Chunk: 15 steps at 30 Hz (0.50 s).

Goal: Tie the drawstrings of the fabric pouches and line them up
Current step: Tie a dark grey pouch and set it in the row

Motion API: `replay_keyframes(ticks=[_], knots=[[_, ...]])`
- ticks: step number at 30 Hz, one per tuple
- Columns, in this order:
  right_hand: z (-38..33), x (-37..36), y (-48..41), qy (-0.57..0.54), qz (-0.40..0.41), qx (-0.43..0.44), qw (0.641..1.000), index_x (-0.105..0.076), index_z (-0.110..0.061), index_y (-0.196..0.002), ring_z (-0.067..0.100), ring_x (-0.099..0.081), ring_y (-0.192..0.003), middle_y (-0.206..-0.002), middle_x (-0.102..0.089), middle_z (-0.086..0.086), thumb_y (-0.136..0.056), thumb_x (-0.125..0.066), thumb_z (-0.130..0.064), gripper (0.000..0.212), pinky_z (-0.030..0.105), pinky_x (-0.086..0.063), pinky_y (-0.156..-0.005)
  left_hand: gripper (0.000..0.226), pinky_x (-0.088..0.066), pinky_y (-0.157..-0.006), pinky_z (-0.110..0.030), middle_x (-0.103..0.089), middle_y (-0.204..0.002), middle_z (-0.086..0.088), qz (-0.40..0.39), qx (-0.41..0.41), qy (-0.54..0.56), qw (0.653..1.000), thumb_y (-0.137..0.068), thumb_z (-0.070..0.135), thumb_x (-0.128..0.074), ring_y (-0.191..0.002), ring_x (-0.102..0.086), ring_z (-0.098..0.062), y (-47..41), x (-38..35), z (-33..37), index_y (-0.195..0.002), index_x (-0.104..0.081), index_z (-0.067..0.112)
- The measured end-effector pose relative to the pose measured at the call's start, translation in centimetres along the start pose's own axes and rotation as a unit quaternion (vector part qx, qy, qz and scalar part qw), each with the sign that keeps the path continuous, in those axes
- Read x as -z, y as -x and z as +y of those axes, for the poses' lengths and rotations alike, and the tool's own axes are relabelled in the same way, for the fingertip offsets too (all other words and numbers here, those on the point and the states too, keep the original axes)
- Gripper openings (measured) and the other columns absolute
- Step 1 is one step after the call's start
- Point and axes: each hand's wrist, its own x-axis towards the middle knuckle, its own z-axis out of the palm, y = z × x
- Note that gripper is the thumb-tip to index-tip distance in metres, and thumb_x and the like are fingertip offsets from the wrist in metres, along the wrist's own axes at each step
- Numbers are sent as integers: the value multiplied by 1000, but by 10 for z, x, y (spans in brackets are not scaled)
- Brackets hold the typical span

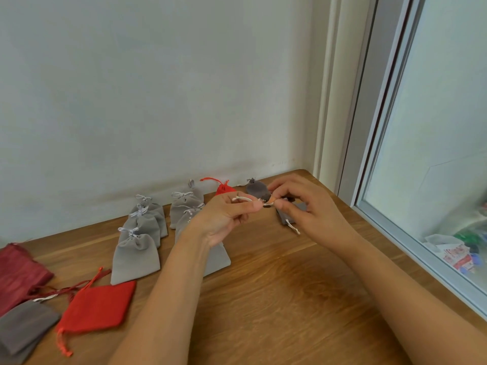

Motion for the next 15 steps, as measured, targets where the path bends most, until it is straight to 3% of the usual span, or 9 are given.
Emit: replay_keyframes(ticks=[5,10,13,15], knots=[[-2,3,0,-23,-8,-32,999,-69,-14,-88,-2,-55,-103,-111,-61,-18,-90,-62,-8,9,6,-39,-85,15,-45,-78,-24,-65,-64,5,-10,-71,-61,996,-57,14,-78,-70,-60,-9,1,-1,4,-66,-68,20],[0,8,2,-126,-53,-88,987,-68,-8,-84,-1,-55,-110,-120,-60,-17,-91,-61,-17,14,14,-45,-88,20,-49,-69,-15,-70,-70,4,-17,-146,-159,976,-72,1,-77,-67,-65,-6,3,1,6,-81,-63,13],[2,11,1,-204,-35,-113,972,-61,6,-88,2,-61,-105,-112,-68,-10,-90,-56,-30,36,9,-43,-86,22,-51,-70,-16,-70,-72,6,-24,-168,-176,970,-73,-2,-76,-69,-66,-7,3,-2,9,-83,-62,12],[3,11,-1,-253,-28,-141,957,-58,2,-90,10,-65,-100,-105,-71,-2,-83,-62,-28,31,13,-47,-83,20,-52,-69,-16,-69,-72,7,-22,-182,-189,965,-74,-4,-76,-69,-65,-6,4,-5,10,-83,-62,9]])
